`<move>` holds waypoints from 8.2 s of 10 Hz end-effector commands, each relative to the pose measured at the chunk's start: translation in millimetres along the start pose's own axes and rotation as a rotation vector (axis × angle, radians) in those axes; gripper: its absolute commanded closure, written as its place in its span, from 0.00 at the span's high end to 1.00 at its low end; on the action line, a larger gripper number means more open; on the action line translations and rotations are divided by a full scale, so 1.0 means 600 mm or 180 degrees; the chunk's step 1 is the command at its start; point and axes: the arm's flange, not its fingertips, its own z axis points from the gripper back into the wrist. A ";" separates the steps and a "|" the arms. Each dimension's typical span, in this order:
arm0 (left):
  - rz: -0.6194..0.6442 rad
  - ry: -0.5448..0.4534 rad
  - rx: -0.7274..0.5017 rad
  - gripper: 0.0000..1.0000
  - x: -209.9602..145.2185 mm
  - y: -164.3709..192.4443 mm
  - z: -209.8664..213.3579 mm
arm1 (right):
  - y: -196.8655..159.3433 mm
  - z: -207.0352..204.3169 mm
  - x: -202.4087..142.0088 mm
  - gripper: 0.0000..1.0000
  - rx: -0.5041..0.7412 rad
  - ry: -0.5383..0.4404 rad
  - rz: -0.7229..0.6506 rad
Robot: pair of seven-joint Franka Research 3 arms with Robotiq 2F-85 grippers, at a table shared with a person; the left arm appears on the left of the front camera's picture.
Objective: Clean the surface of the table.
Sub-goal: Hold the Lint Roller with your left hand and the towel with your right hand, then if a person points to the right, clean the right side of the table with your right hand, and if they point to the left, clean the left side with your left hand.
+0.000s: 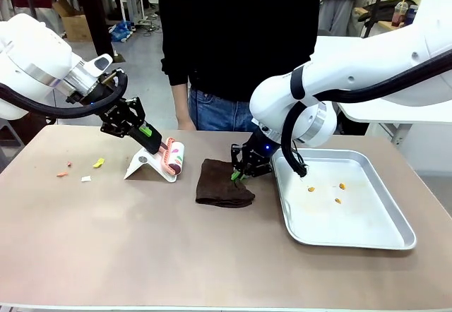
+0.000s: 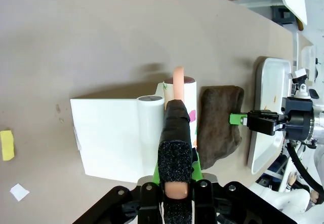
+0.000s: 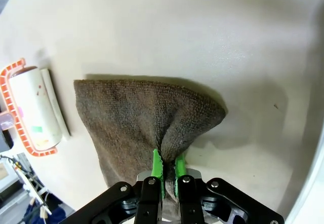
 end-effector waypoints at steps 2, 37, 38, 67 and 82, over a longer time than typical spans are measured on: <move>-0.0053 -0.0061 -0.0103 0.00 -0.001 -0.002 0.004 | -0.013 0.002 -0.005 0.00 0.0153 0.0079 0.0033; 0.0524 -0.0643 -0.2376 0.00 -0.375 0.601 0.439 | -0.610 0.413 -0.171 0.00 0.3766 -0.0829 -0.0994; 0.0524 -0.0643 -0.2376 0.00 -0.375 0.601 0.439 | -0.610 0.413 -0.171 0.00 0.3766 -0.0829 -0.0994; 0.0524 -0.0643 -0.2376 0.00 -0.375 0.601 0.439 | -0.411 0.402 -0.104 0.10 -0.0873 -0.1549 0.0436; 0.0524 -0.0643 -0.2376 0.00 -0.375 0.601 0.439 | -0.334 0.177 -0.050 0.10 -0.0606 -0.0259 0.0839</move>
